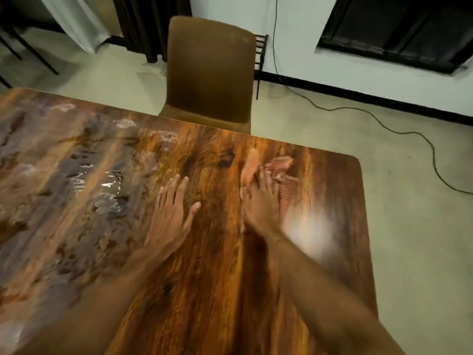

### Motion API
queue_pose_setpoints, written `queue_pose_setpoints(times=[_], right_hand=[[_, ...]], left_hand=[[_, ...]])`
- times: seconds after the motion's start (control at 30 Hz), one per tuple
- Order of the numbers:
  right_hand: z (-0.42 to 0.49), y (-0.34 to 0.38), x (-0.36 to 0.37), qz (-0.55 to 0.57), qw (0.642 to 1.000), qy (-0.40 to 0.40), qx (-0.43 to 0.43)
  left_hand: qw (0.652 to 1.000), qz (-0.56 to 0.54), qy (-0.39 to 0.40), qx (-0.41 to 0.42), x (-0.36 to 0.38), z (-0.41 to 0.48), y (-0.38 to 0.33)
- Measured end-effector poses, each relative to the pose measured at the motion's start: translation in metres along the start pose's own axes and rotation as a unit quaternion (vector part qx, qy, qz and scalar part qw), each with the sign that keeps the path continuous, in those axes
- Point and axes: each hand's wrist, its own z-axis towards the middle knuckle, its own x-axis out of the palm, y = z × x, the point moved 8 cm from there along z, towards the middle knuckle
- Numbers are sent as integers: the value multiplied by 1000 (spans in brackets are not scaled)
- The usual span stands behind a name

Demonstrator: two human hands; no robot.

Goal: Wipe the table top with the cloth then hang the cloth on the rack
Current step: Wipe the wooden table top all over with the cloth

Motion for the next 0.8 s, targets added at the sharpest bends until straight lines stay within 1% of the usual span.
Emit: queue_pose_setpoints(times=[0.07,0.1,0.13,0.17,0.23,0.3,0.33,0.37,0.43,0.53,0.57,0.6,0.63,0.7,0.73,0.8], right_hand=[[-47,56,23,-5,990,43,-132],[-65,64,29,-7,984,60,-165],[-81,54,25,-6,985,58,-163],[-89,29,18,-4,990,42,-134],[-117,-43,-2,-2,1000,8,-16],[-154,-109,-19,-11,994,-11,108],[-173,-120,-22,-16,990,-8,141],[-197,-112,-21,-22,989,2,147],[-239,-57,-8,7,997,18,80],[-306,36,21,56,994,69,-67],[-318,55,25,51,989,87,-105],[-331,59,24,46,988,92,-113],[-343,48,21,42,990,88,-104],[-361,-1,10,29,997,65,-37],[-370,-34,2,13,999,44,11],[-393,-97,-10,-2,992,12,129]], left_hand=[[1000,11,10,5,7,-22,-13],[1000,7,17,7,9,-33,-17],[1000,2,21,12,10,-46,-23],[1000,0,24,13,11,-58,-26],[999,-14,34,15,9,-90,-32],[998,-31,39,22,8,-121,-38],[998,-35,40,27,7,-135,-41],[998,-38,44,30,6,-153,-44],[998,-37,48,31,6,-183,-49],[997,-23,54,41,3,-232,-60],[997,-22,53,42,2,-241,-61],[997,-24,54,44,1,-253,-62],[997,-28,57,47,0,-267,-65],[996,-46,62,39,0,-289,-68],[996,-51,62,35,1,-299,-68],[996,-53,61,36,2,-317,-70]])
